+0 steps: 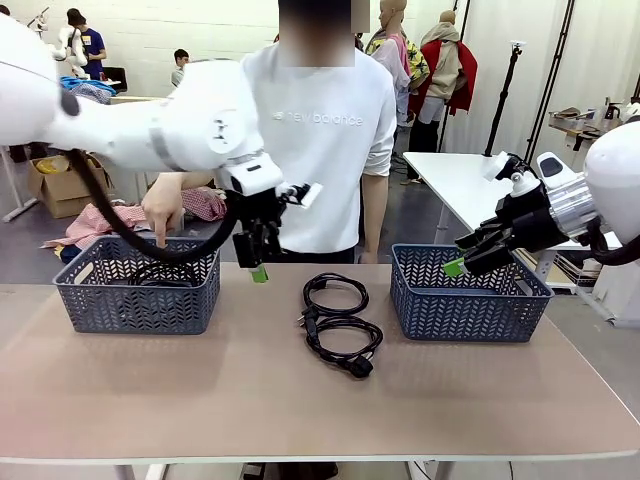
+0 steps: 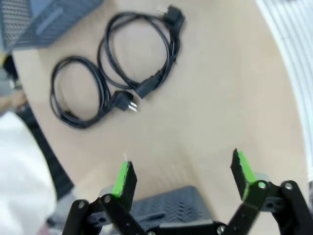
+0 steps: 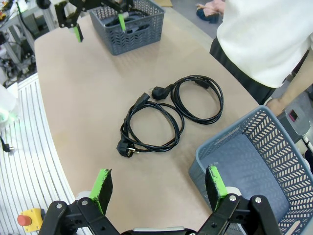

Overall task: Organize the cables according to human instructions.
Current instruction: Pick up a bundle of cables and place it in the basket indicated by the human.

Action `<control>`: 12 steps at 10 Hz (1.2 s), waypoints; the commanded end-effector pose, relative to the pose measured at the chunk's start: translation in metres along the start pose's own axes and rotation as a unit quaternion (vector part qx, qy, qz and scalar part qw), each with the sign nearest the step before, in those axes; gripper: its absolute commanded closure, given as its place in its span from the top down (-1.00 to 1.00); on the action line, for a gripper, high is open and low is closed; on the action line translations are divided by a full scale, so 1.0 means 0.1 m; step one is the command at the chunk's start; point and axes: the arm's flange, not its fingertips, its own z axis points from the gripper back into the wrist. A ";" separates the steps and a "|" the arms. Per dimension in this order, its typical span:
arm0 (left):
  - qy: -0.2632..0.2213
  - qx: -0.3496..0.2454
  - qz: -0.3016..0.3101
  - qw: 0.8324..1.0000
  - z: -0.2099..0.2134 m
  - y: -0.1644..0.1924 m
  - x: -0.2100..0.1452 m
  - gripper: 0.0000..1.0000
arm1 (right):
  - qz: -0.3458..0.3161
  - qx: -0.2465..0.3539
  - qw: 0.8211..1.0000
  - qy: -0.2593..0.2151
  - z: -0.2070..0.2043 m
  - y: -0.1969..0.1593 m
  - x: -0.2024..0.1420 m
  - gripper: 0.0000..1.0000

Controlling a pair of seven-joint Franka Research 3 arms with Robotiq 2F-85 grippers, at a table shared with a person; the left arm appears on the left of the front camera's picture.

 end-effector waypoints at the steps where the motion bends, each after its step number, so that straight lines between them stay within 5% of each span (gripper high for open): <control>1: 0.027 -0.003 -0.080 0.996 -0.14 0.25 0.16 1.00 | 0.007 0.009 1.000 -0.014 -0.02 -0.04 -0.01 1.00; 7: 0.060 -0.010 -0.106 0.993 -1.02 0.20 0.73 1.00 | 0.007 0.009 1.000 -0.014 -0.02 -0.04 -0.01 1.00; 12: 0.051 -0.023 -0.111 0.992 -1.15 0.23 0.80 1.00 | 0.007 0.009 1.000 -0.014 -0.02 -0.04 -0.01 1.00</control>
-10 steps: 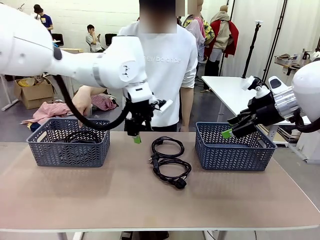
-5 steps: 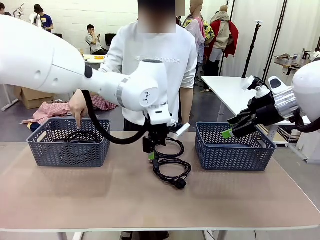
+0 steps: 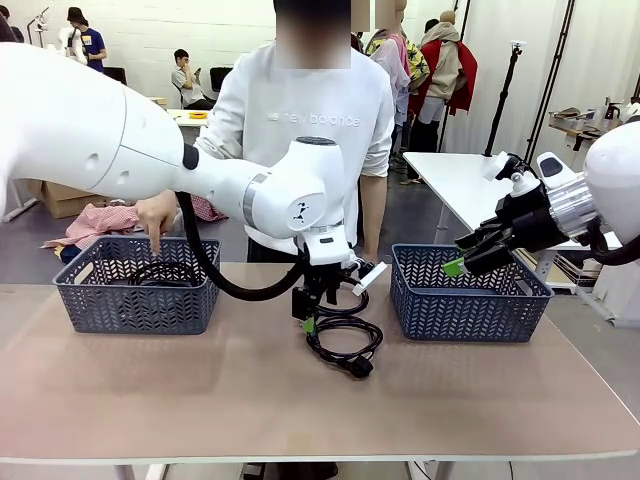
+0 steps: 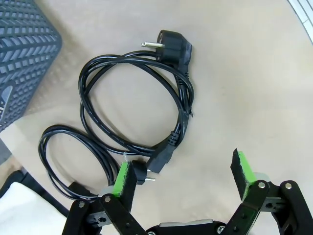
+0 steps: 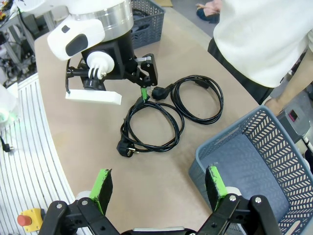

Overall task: Organize the cables according to human instructions.
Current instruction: Pick up a bundle of cables and place it in the basket indicated by the human.

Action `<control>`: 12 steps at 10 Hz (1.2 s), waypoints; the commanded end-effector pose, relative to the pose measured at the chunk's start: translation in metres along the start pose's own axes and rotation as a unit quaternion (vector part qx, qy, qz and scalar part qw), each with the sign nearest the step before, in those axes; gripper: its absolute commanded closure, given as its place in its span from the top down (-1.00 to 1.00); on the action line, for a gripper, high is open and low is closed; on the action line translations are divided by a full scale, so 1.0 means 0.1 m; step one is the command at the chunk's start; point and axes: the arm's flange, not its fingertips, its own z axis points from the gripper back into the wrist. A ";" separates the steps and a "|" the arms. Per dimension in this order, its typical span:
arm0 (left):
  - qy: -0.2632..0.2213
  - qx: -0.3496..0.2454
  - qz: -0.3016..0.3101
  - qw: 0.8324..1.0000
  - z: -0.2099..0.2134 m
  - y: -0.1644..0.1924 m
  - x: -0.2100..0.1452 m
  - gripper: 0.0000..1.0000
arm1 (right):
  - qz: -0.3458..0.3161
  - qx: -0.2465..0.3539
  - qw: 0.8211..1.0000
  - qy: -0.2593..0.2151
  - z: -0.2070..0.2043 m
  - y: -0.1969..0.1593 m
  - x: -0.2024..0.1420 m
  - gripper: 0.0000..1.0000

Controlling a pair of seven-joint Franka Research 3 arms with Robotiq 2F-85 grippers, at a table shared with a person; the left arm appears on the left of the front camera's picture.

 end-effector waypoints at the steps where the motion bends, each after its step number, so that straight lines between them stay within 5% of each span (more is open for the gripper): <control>1: 0.001 0.000 -0.002 1.000 0.03 -0.01 -0.01 1.00 | 0.007 0.009 1.000 -0.014 -0.02 -0.04 0.00 1.00; 12: 0.006 0.005 -0.039 0.999 -0.40 -0.24 0.19 1.00 | 0.007 0.009 1.000 -0.014 -0.02 -0.04 0.00 1.00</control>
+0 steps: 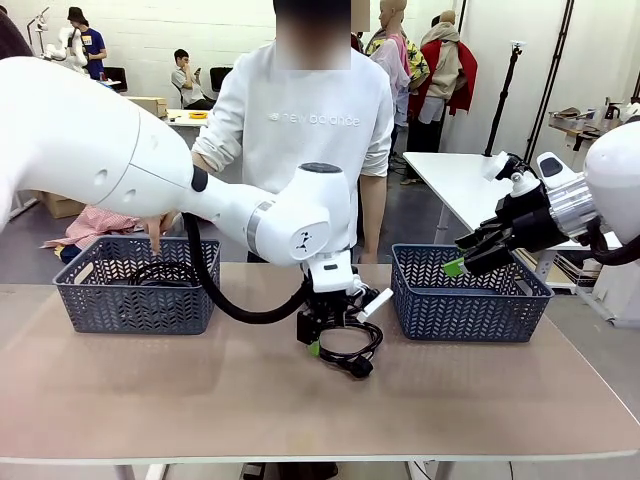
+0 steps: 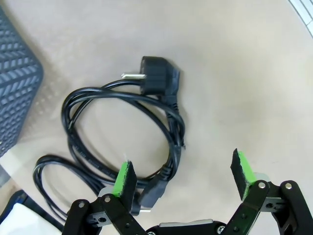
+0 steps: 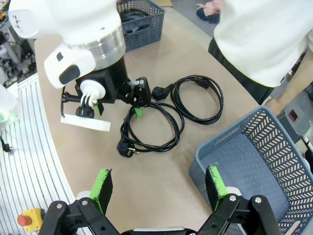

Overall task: Organize the cables according to human instructions.
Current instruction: Pick up a bundle of cables and place it in the basket indicated by the human.

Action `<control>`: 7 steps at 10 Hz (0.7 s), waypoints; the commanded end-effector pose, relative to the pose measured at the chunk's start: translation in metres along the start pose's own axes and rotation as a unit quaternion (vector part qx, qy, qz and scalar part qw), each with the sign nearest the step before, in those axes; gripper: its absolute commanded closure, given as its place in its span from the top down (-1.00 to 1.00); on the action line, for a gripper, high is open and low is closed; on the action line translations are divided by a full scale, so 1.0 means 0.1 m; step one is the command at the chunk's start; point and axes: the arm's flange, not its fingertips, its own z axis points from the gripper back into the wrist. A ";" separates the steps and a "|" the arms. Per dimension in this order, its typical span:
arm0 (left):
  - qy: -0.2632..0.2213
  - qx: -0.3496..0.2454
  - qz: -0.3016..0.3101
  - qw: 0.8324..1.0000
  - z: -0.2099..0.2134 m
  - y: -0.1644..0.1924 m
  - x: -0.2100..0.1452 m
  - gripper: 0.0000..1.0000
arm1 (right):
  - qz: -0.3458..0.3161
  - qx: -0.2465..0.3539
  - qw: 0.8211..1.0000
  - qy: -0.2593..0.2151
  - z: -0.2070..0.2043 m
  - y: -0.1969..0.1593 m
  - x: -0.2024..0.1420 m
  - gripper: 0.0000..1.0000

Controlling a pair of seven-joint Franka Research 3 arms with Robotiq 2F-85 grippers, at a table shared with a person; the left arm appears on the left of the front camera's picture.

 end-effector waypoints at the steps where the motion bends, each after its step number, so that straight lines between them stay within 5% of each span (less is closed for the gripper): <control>1: 0.015 0.003 -0.008 1.000 -0.05 -0.10 0.00 1.00 | 0.007 0.009 1.000 -0.014 -0.02 -0.04 0.00 1.00; 7: 0.018 0.006 -0.015 1.000 -0.42 -0.05 0.02 1.00 | 0.007 0.009 1.000 -0.014 -0.02 -0.04 0.00 1.00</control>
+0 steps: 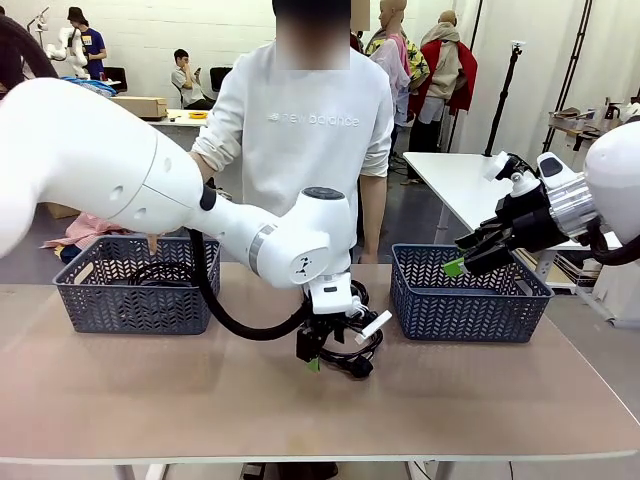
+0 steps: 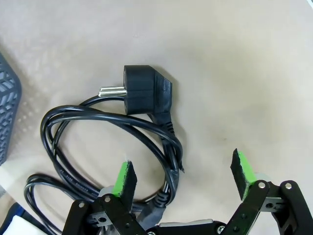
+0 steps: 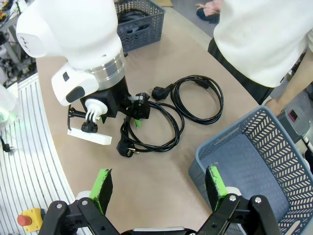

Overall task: Organize the cables according to human instructions.
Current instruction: Pick up a bundle of cables and place it in the basket indicated by the human.

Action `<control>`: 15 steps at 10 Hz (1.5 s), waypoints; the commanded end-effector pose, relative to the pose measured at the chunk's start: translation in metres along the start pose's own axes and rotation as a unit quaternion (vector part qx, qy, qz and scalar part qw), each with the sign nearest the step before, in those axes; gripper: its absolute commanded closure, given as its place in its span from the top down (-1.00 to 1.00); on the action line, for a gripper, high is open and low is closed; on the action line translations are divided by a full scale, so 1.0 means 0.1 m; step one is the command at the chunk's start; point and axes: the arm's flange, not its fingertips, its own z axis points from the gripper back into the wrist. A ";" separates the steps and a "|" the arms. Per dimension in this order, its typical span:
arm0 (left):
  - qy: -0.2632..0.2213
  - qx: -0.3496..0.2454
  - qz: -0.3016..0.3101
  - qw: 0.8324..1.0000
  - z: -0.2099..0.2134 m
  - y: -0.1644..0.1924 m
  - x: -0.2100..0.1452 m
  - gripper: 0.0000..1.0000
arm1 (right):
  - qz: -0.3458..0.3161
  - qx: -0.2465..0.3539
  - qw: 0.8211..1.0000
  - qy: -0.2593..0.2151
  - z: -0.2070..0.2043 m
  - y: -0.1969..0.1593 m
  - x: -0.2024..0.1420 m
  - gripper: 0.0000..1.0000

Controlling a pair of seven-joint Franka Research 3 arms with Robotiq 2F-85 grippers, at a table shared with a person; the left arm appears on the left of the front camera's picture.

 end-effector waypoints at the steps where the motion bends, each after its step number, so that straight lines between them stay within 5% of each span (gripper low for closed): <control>1: 0.013 0.007 0.005 1.000 -0.05 -0.01 -0.02 1.00 | 0.007 0.009 1.000 -0.014 -0.02 -0.04 0.00 1.00; 4: 0.014 0.001 0.003 1.000 -0.07 0.01 -0.07 1.00 | 0.007 0.009 1.000 -0.014 -0.02 -0.04 0.00 1.00; 5: 0.011 0.000 0.008 1.000 -0.09 0.02 -0.09 0.60 | 0.007 0.009 1.000 -0.014 -0.02 -0.04 0.00 1.00; 6: 0.016 -0.002 0.011 1.000 -0.10 0.02 -0.11 0.60 | 0.007 0.009 1.000 -0.014 -0.02 -0.04 0.00 1.00; 7: 0.016 -0.003 0.011 1.000 -0.11 0.03 -0.12 0.20 | 0.007 0.009 1.000 -0.014 -0.02 -0.04 0.00 1.00; 8: 0.015 -0.004 0.011 1.000 -0.12 0.04 -0.13 0.49 | 0.007 0.009 1.000 -0.014 -0.02 -0.04 0.00 1.00; 9: 0.015 -0.004 0.010 1.000 -0.12 0.05 -0.14 -0.20 | 0.007 0.009 1.000 -0.014 -0.02 -0.04 0.00 1.00; 10: 0.016 -0.005 0.010 1.000 -0.13 0.05 -0.14 0.09 | 0.007 0.009 1.000 -0.014 -0.02 -0.04 0.00 1.00; 11: 0.016 -0.006 0.010 1.000 -0.13 0.05 -0.14 -0.60 | 0.007 0.009 1.000 -0.014 -0.02 -0.04 0.00 1.00; 12: 0.020 -0.006 0.009 1.000 -0.13 0.05 -0.15 -0.31 | 0.007 0.009 1.000 -0.014 -0.02 -0.04 0.00 1.00; 13: 0.022 -0.006 0.007 1.000 -0.11 0.05 -0.15 -1.00 | 0.007 0.009 1.000 -0.014 -0.02 -0.04 0.00 1.00; 14: 0.024 -0.007 0.005 1.000 -0.10 0.04 -0.15 -0.71 | 0.007 0.009 1.000 -0.014 -0.02 -0.04 0.00 1.00; 15: 0.028 -0.009 0.004 1.000 -0.09 0.04 -0.16 -1.00 | 0.007 0.009 1.000 -0.014 -0.02 -0.04 0.00 1.00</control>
